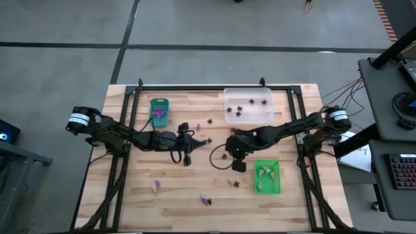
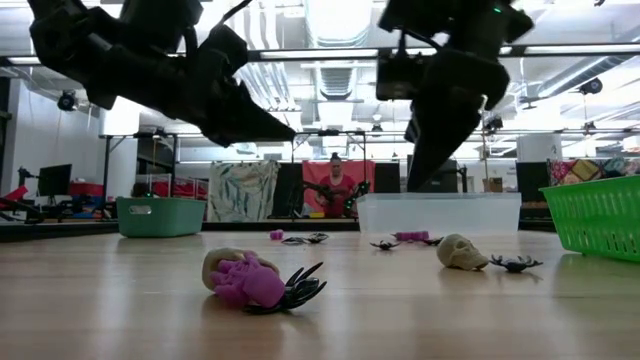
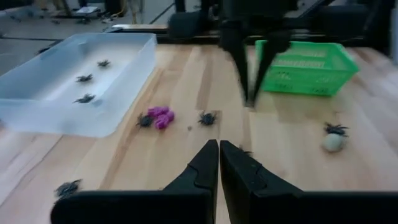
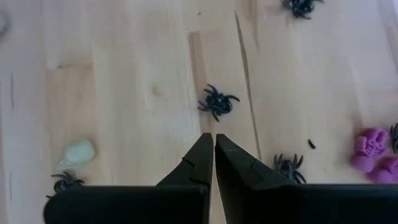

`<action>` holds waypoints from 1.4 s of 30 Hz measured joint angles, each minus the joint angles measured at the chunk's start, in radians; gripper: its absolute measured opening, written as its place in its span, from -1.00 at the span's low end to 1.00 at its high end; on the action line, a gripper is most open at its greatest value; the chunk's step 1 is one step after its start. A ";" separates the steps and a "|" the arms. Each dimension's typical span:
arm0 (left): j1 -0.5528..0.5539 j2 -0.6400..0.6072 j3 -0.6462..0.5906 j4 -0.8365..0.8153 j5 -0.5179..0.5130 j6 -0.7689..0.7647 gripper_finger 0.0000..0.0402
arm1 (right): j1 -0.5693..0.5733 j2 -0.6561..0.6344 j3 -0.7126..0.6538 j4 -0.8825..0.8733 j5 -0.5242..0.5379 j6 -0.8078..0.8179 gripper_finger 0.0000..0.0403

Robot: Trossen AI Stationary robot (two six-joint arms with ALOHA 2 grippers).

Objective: Sort Halloween decoration
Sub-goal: Put the black spider toy into the white bin

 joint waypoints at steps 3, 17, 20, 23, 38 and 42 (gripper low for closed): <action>-0.003 0.000 0.010 0.008 0.027 0.026 -1.00 | 0.002 -0.058 -0.088 0.109 0.000 -0.017 -0.96; -0.009 0.237 0.206 0.035 0.025 0.054 -0.93 | 0.002 -0.419 -0.356 0.435 0.139 -0.145 -0.96; -0.009 0.302 0.253 0.034 0.021 0.019 -0.80 | 0.002 -0.474 -0.383 0.436 0.160 -0.163 -0.96; -0.014 0.351 0.286 0.024 0.019 0.011 -0.64 | 0.002 -0.513 -0.402 0.439 0.161 -0.193 -0.96; -0.124 0.529 0.412 -0.082 -0.269 -0.072 0.30 | 0.002 -0.537 -0.459 0.448 0.157 -0.181 -0.96; -0.132 0.569 0.439 -0.074 -0.271 -0.115 0.40 | 0.002 -0.526 -0.460 0.452 0.157 -0.170 -0.96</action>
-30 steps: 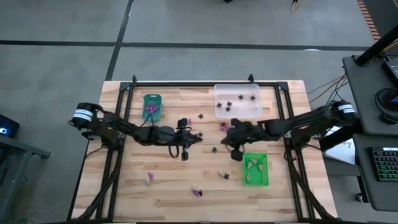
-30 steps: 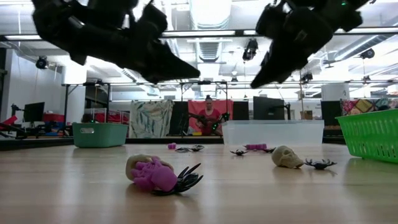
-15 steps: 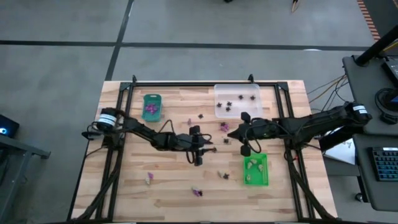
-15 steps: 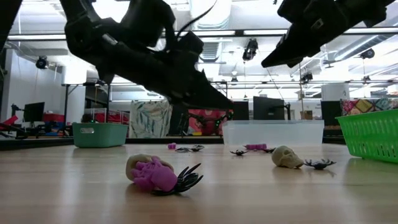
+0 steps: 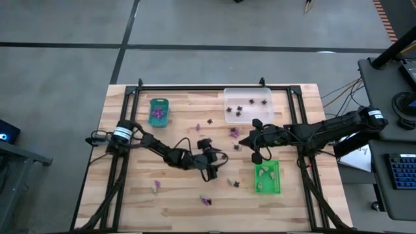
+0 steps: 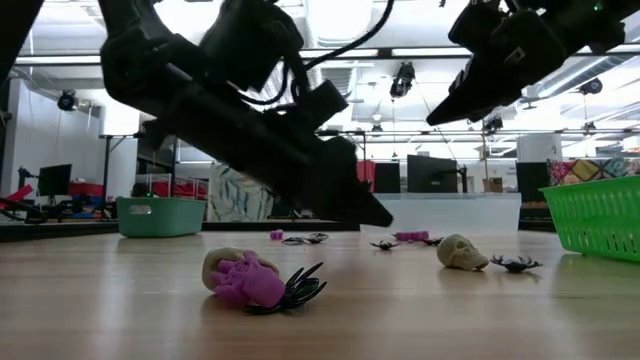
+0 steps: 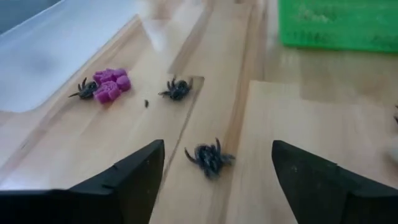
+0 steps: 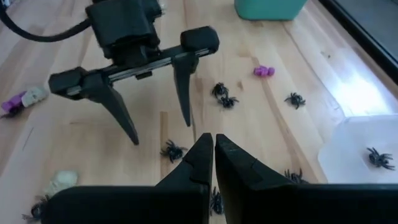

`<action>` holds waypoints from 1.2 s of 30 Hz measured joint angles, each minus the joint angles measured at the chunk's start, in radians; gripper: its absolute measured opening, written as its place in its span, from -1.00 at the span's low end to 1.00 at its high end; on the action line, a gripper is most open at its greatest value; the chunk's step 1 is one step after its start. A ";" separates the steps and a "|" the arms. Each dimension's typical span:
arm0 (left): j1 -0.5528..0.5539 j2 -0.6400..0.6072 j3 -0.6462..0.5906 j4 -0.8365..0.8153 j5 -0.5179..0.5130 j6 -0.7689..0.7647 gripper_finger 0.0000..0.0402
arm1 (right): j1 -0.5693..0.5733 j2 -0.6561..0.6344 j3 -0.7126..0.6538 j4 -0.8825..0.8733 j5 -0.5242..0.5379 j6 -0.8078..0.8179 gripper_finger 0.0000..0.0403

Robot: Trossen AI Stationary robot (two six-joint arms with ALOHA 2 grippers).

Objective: Sort Halloween decoration
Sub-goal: Put the black spider toy into the white bin

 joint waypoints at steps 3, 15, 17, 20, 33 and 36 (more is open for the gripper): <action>0.003 0.039 0.025 -0.001 -0.005 -0.020 0.39 | 0.000 0.009 0.000 0.015 0.000 0.002 -0.96; 0.002 0.095 0.061 -0.001 -0.063 -0.027 0.35 | 0.000 0.028 0.000 0.049 0.000 0.010 -0.96; 0.002 0.096 0.061 -0.002 -0.063 -0.035 0.34 | 0.000 0.028 0.000 0.048 0.000 0.010 -0.96; 0.002 0.107 0.060 0.023 -0.067 -0.054 0.28 | 0.000 0.028 0.000 0.048 0.001 0.010 -0.96; 0.001 0.155 0.070 0.074 -0.095 -0.139 0.06 | 0.000 0.028 0.000 0.048 0.001 0.005 -0.96; 0.002 0.156 0.070 0.073 -0.094 -0.138 -0.02 | 0.000 0.028 0.000 0.048 0.001 -0.002 -0.96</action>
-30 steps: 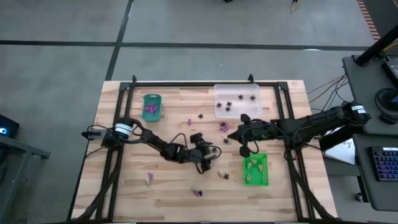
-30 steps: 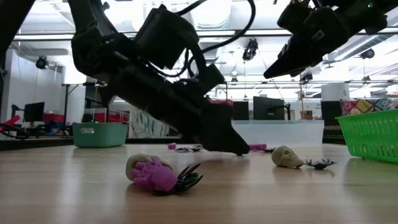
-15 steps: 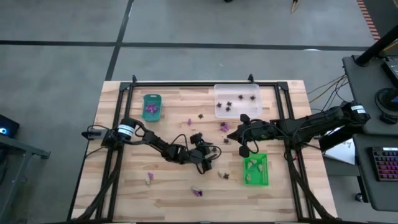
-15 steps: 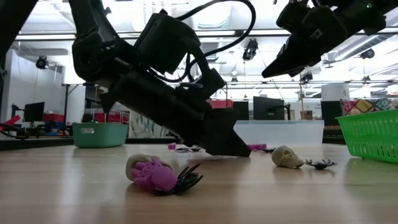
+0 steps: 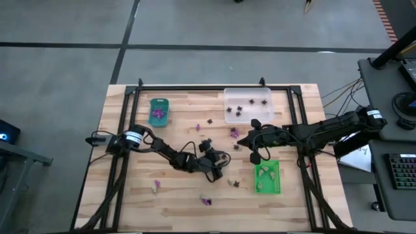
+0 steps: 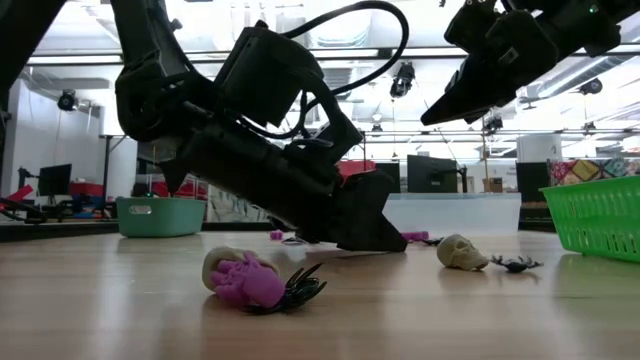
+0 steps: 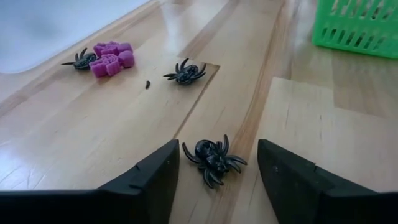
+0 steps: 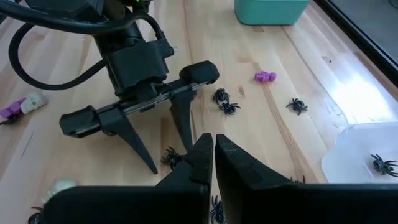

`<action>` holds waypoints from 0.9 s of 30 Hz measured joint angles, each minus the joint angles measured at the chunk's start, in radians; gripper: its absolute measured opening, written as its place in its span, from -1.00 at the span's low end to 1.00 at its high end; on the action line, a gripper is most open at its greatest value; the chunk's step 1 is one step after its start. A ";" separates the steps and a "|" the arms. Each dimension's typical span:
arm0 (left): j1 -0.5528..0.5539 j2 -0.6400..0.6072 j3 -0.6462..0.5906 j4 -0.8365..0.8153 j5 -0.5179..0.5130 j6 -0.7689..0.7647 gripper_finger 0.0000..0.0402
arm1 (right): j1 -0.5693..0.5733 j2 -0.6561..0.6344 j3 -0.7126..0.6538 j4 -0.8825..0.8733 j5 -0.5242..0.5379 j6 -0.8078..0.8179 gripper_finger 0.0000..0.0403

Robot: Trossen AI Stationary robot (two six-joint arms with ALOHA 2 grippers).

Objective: Sort Halloween decoration
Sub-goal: Put the black spider toy into the white bin

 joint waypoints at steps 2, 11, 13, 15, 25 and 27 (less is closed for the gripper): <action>0.001 0.000 0.000 -0.001 0.000 0.000 -0.07 | 0.000 0.000 0.000 0.000 0.000 0.000 -0.96; 0.004 0.002 -0.001 -0.005 -0.004 0.003 -0.26 | 0.000 0.000 0.000 0.000 0.000 0.000 -0.96; 0.004 0.002 -0.002 0.001 -0.005 0.004 -0.29 | 0.000 0.000 0.000 0.000 0.000 0.000 -0.96; 0.005 0.002 -0.002 0.011 -0.006 0.004 -0.32 | 0.000 0.000 0.000 0.000 0.000 0.000 -0.96; 0.005 0.003 -0.003 0.019 -0.012 0.004 -0.43 | 0.000 0.000 0.000 0.000 0.000 0.001 -0.96; 0.005 0.003 -0.003 0.019 -0.012 0.004 -0.44 | 0.000 0.000 0.000 0.000 0.000 0.000 -0.96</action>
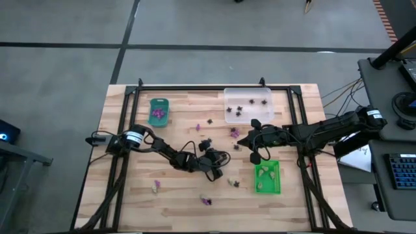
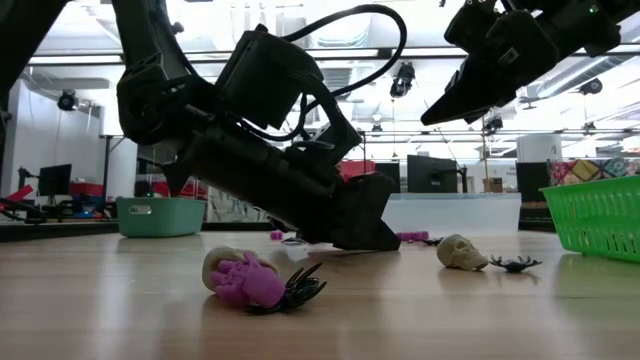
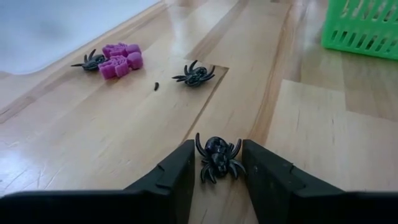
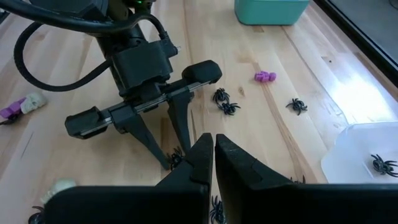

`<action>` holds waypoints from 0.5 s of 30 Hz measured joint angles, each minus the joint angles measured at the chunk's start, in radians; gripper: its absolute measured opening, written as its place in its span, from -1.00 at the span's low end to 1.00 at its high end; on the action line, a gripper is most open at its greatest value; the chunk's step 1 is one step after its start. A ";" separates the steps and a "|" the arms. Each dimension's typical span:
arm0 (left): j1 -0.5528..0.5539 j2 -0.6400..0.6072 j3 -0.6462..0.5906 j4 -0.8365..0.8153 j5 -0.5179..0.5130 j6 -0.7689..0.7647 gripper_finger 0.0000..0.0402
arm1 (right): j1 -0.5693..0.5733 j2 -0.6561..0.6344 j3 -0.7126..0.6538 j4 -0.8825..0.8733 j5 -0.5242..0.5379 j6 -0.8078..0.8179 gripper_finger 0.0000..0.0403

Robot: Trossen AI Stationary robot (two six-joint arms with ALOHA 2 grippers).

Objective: Sort Halloween decoration
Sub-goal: Put the black spider toy into the white bin

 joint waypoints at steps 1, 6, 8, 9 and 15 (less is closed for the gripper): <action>0.000 0.000 0.000 0.000 0.000 0.000 -0.44 | 0.000 0.000 0.000 0.000 0.000 0.000 -0.96; 0.000 0.000 0.000 0.001 -0.001 0.003 -0.44 | 0.000 0.000 0.000 0.000 0.000 0.000 -0.96; 0.000 0.000 0.000 0.002 -0.001 0.003 -0.44 | 0.000 0.000 0.000 0.000 0.000 0.000 -0.96; 0.000 0.000 0.000 0.002 -0.001 0.003 -0.44 | 0.000 0.000 0.000 0.000 0.000 0.000 -0.96; 0.000 0.000 0.000 0.003 0.000 0.011 -0.44 | 0.000 0.000 0.000 0.000 0.000 0.000 -0.96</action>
